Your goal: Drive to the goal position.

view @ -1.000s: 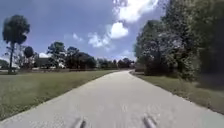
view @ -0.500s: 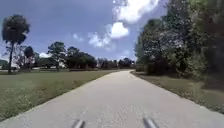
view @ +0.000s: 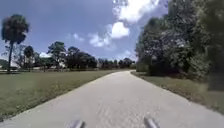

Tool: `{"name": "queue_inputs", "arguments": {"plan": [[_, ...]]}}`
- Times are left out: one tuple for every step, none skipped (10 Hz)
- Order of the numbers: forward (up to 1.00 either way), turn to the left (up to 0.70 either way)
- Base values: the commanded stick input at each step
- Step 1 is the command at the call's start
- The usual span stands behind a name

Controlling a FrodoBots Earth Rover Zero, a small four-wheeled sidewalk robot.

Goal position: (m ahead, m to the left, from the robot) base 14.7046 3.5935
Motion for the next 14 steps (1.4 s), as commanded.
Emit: {"name": "queue_inputs", "arguments": {"plan": [[0.50,0.00],[0.50,0.00],[0.50,0.00],[0.50,0.00],[0.50,0.00],[0.50,0.00],[0.50,0.00],[0.50,0.00],[0.50,0.00],[0.50,0.00],[0.50,0.00],[0.50,0.00],[0.50,0.00],[0.50,0.00]]}}
